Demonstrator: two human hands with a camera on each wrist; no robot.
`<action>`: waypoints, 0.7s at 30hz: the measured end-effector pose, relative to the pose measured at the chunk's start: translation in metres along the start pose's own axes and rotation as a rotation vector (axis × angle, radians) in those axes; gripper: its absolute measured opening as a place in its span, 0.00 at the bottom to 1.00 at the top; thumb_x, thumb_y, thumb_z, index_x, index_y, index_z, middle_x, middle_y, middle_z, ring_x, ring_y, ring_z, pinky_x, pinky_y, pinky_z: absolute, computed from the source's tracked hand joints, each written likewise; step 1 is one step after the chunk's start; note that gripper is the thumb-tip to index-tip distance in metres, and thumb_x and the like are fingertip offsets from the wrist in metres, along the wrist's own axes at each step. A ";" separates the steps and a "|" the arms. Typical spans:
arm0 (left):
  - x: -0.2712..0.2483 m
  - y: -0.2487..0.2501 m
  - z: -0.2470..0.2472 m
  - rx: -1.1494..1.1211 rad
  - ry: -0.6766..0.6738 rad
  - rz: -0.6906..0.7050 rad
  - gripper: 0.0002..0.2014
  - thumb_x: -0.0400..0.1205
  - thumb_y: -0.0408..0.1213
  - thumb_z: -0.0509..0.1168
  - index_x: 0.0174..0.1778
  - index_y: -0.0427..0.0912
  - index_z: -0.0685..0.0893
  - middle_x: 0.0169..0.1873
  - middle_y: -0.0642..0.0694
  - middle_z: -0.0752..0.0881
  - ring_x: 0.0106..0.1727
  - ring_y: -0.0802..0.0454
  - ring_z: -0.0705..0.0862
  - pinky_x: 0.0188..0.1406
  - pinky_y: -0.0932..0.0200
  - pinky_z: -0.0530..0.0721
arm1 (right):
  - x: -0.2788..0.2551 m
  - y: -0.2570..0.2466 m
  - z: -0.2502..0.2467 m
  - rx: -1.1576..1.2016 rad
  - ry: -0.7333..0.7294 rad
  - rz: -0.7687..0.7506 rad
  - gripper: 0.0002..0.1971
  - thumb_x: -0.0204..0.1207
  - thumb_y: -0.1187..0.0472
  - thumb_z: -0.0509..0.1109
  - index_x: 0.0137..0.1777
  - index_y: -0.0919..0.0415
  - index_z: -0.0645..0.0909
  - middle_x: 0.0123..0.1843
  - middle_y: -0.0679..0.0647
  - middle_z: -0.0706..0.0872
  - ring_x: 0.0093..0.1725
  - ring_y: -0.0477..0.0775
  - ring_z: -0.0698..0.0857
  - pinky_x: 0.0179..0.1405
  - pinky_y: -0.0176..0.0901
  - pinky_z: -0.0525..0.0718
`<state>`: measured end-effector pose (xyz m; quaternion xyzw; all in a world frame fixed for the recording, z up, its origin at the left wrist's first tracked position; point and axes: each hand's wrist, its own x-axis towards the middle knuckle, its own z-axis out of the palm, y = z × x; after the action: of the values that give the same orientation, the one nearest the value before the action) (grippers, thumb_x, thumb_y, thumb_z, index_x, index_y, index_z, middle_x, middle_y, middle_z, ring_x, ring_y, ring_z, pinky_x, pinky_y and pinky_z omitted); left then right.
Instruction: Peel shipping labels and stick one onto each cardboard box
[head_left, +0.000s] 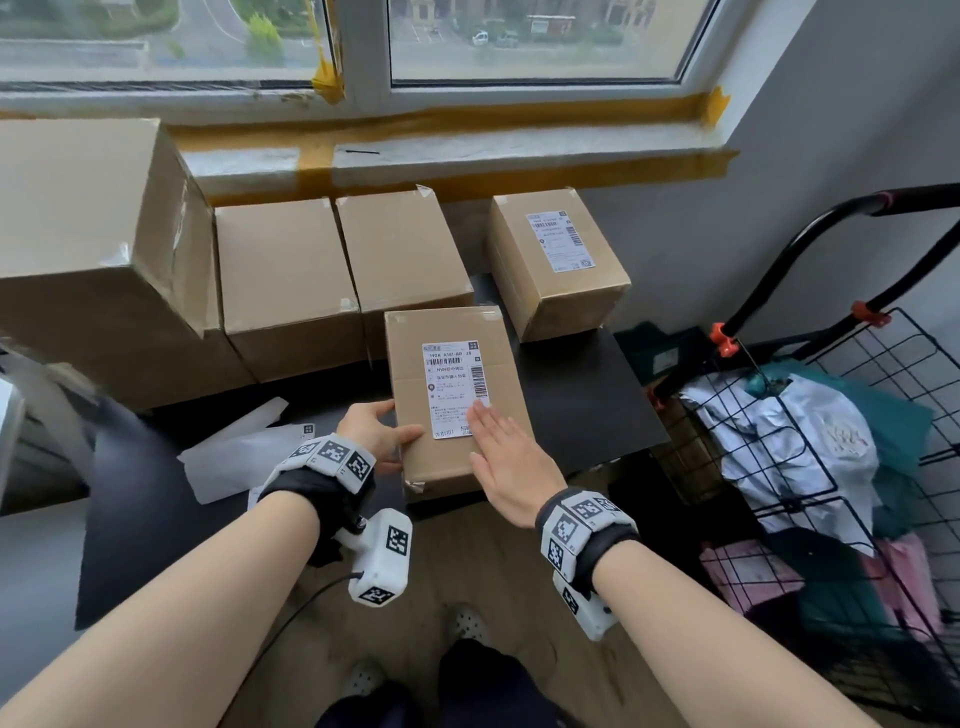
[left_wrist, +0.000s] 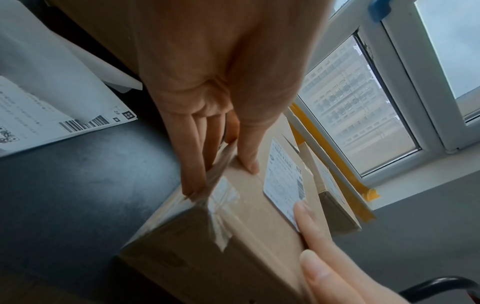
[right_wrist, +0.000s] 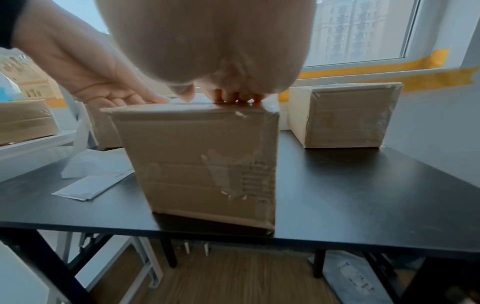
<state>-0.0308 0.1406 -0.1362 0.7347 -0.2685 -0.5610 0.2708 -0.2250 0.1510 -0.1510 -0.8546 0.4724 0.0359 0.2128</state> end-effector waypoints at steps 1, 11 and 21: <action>0.000 0.001 -0.001 -0.007 -0.024 -0.007 0.32 0.75 0.28 0.72 0.75 0.45 0.72 0.60 0.35 0.85 0.51 0.38 0.87 0.49 0.40 0.88 | -0.001 -0.006 0.003 0.006 0.007 -0.001 0.29 0.86 0.53 0.45 0.84 0.60 0.44 0.86 0.52 0.44 0.85 0.47 0.43 0.83 0.39 0.38; -0.003 0.004 -0.005 0.024 -0.063 -0.032 0.32 0.77 0.26 0.68 0.77 0.46 0.69 0.63 0.35 0.82 0.54 0.35 0.86 0.49 0.43 0.87 | 0.001 -0.022 0.015 -0.027 0.034 -0.084 0.28 0.86 0.50 0.43 0.84 0.58 0.46 0.86 0.51 0.49 0.85 0.48 0.47 0.81 0.38 0.41; -0.010 0.011 -0.007 0.107 -0.059 -0.038 0.34 0.78 0.28 0.68 0.79 0.48 0.65 0.67 0.35 0.80 0.49 0.36 0.86 0.44 0.47 0.88 | -0.014 0.024 0.000 -0.092 -0.013 0.013 0.33 0.82 0.42 0.33 0.84 0.58 0.44 0.86 0.50 0.47 0.85 0.46 0.46 0.82 0.38 0.40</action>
<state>-0.0278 0.1406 -0.1202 0.7364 -0.2919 -0.5722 0.2122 -0.2526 0.1515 -0.1553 -0.8600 0.4744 0.0647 0.1763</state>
